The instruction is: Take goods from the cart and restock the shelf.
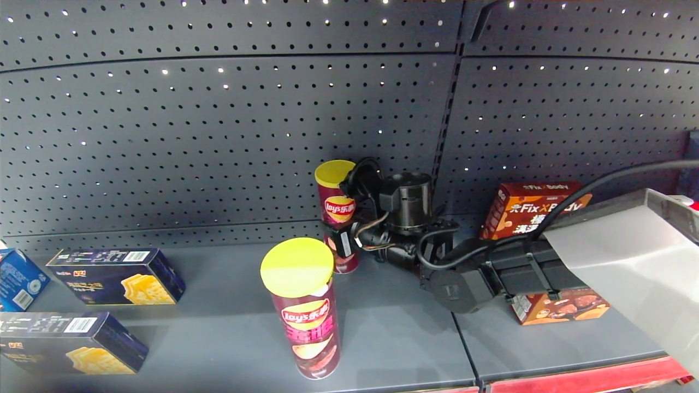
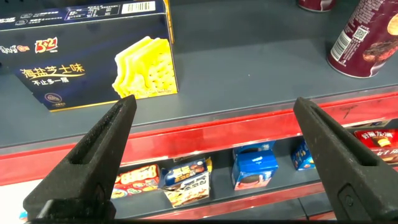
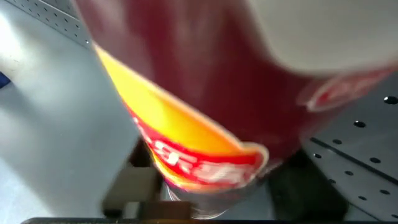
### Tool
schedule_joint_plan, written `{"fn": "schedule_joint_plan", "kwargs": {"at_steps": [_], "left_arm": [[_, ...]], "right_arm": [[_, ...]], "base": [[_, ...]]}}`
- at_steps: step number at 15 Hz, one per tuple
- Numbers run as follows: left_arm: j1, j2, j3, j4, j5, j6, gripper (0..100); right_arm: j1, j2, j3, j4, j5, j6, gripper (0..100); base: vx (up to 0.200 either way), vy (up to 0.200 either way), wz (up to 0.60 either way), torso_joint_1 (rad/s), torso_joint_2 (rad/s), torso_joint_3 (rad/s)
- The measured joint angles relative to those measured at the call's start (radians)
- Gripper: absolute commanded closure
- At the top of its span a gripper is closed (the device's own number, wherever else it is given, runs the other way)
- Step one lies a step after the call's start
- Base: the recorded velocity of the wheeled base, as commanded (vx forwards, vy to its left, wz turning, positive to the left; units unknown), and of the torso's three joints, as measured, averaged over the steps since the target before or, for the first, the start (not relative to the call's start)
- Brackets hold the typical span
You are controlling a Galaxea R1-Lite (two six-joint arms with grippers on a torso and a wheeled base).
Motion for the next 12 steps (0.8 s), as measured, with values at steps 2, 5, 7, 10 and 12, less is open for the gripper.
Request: {"fn": "schedule_joint_plan", "kwargs": {"at_steps": [2,5,7,10,12], "left_arm": [[0.000,0.000,0.000,0.000,0.000,0.000,0],[0.000,0.000,0.000,0.000,0.000,0.000,0],[0.000,0.000,0.000,0.000,0.000,0.000,0],[0.000,0.000,0.000,0.000,0.000,0.000,0],[0.000,0.000,0.000,0.000,0.000,0.000,0]], "right_arm": [[0.001,-0.002,0.012,0.000,-0.004,0.000,0],[0.007,-0.022,0.047,0.001,-0.010,0.000,0],[0.008,-0.049,0.094,0.001,-0.011,0.000,0],[0.009,-0.121,0.213,-0.006,-0.013,-0.001,0],[0.009,-0.181,0.297,-0.009,-0.021,-0.012,0]], "base": [[0.000,0.000,0.00,0.000,0.00,0.000],[0.000,0.000,0.00,0.000,0.00,0.000],[0.000,0.000,0.00,0.000,0.00,0.000],[0.000,0.000,0.00,0.000,0.00,0.000],[0.000,0.000,0.00,0.000,0.00,0.000]]}}
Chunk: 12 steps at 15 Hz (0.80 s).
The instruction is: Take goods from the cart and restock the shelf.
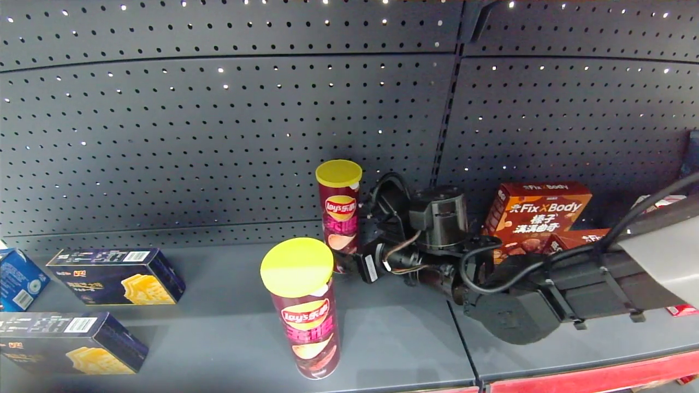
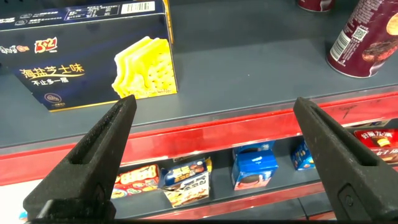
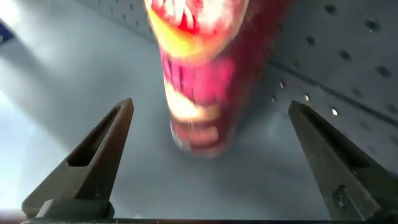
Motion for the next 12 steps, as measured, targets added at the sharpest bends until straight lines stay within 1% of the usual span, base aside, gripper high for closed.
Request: {"fn": "schedule_joint_plan", "kwargs": {"at_steps": [5,7,10,12], "left_arm": [[0.000,0.000,0.000,0.000,0.000,0.000,0],[0.000,0.000,0.000,0.000,0.000,0.000,0],[0.000,0.000,0.000,0.000,0.000,0.000,0],[0.000,0.000,0.000,0.000,0.000,0.000,0]], "right_arm": [[0.016,-0.187,0.196,-0.002,-0.026,-0.024,0],[0.030,-0.271,0.272,-0.002,-0.076,-0.028,0],[0.077,-0.413,0.409,-0.001,-0.196,-0.047,0],[0.092,-0.510,0.476,0.000,-0.253,-0.071,0]], "base": [[0.000,0.000,0.00,0.000,0.00,0.000],[0.000,0.000,0.00,0.000,0.00,0.000],[0.000,0.000,0.00,0.000,0.00,0.000],[0.000,0.000,0.00,0.000,0.00,0.000]]}}
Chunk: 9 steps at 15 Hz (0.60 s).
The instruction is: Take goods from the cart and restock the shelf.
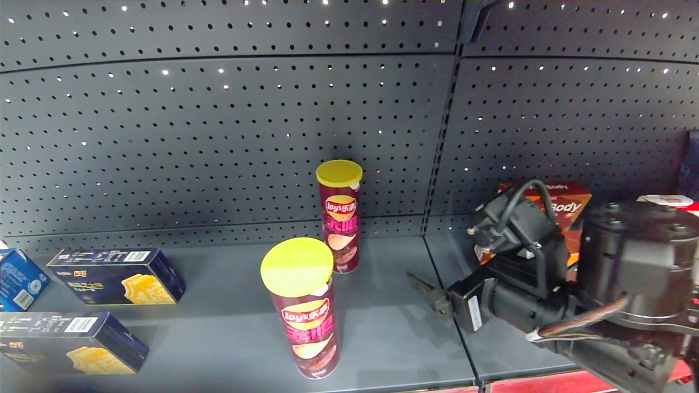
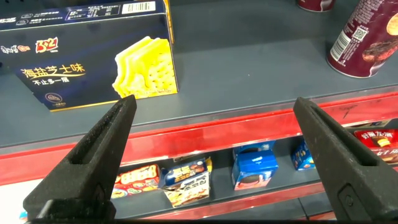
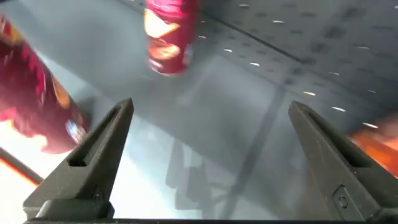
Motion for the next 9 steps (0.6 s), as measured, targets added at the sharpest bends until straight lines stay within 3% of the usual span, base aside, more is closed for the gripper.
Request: {"fn": "schedule_joint_plan", "kwargs": {"at_steps": [5,7,9], "left_arm": [[0.000,0.000,0.000,0.000,0.000,0.000,0],[0.000,0.000,0.000,0.000,0.000,0.000,0],[0.000,0.000,0.000,0.000,0.000,0.000,0]], "right_arm": [[-0.042,-0.287,0.124,0.012,-0.049,-0.071,0],[-0.120,-0.442,0.224,0.032,-0.044,-0.123,0],[-0.256,-0.599,0.323,0.066,-0.035,-0.149,0]], "base": [[0.000,0.000,0.00,0.000,0.00,0.000],[0.000,0.000,0.00,0.000,0.00,0.000],[0.000,0.000,0.00,0.000,0.00,0.000]]}}
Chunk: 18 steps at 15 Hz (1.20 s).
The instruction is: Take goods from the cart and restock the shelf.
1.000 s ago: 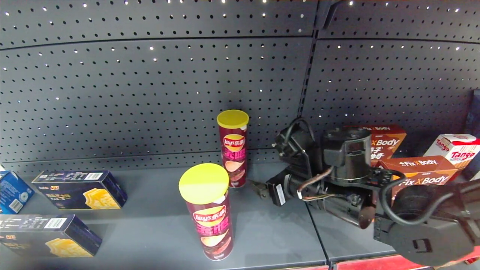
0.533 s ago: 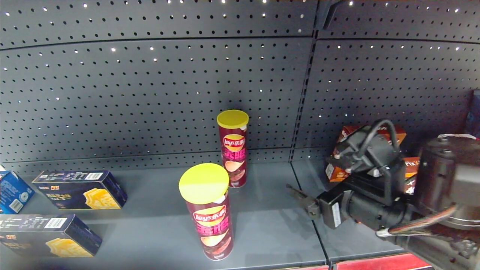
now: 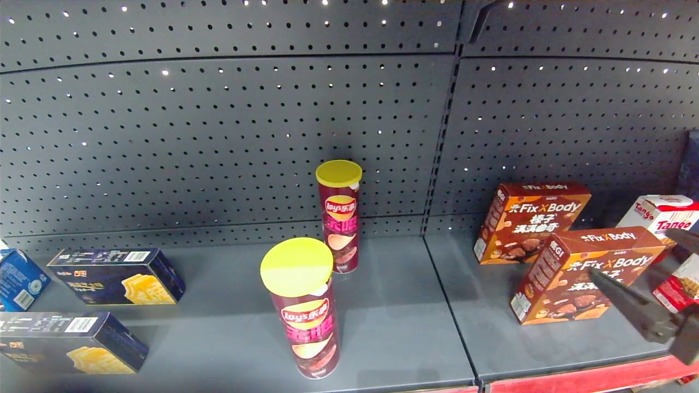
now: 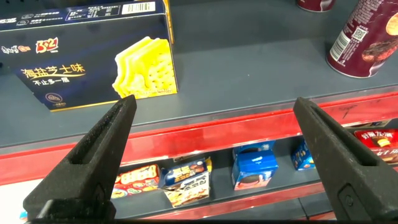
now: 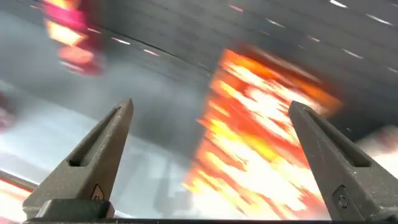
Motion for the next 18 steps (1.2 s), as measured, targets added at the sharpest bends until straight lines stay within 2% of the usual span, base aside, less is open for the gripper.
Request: {"fn": "schedule_joint_plan", "kwargs": {"at_steps": [2,4,7,8,10,14,16,18], "left_arm": [[0.000,0.000,0.000,0.000,0.000,0.000,0],[0.000,0.000,0.000,0.000,0.000,0.000,0],[0.000,0.000,0.000,0.000,0.000,0.000,0],[0.000,0.000,0.000,0.000,0.000,0.000,0],[0.000,0.000,0.000,0.000,0.000,0.000,0],[0.000,0.000,0.000,0.000,0.000,0.000,0],[0.000,0.000,0.000,0.000,0.000,0.000,0],[0.000,0.000,0.000,0.000,0.001,0.000,0]], "right_arm": [[-0.222,-0.161,0.078,0.081,0.040,-0.008,0],[-0.428,-0.333,0.127,0.226,0.096,0.021,0],[-0.609,-0.601,0.169,0.526,0.151,0.117,0],[-0.641,-0.673,0.193,0.593,0.165,0.160,0],[-0.648,-0.793,0.252,0.617,0.186,0.198,0],[-0.624,-0.898,0.330,0.556,0.219,0.269,0],[-0.621,-0.913,0.339,0.551,0.274,0.269,0],[-0.621,-0.918,0.349,0.568,0.420,0.271,0]], "base": [[0.000,0.000,0.00,0.000,0.00,0.000],[0.000,0.000,0.00,0.000,0.00,0.000],[0.000,0.000,0.00,0.000,0.00,0.000],[0.000,0.000,0.00,0.000,0.00,0.000],[0.000,0.000,0.00,0.000,0.00,0.000],[0.000,0.000,0.00,0.000,0.00,0.000],[0.000,0.000,0.00,0.000,0.00,0.000],[0.000,0.000,0.00,0.000,0.00,0.000]]}}
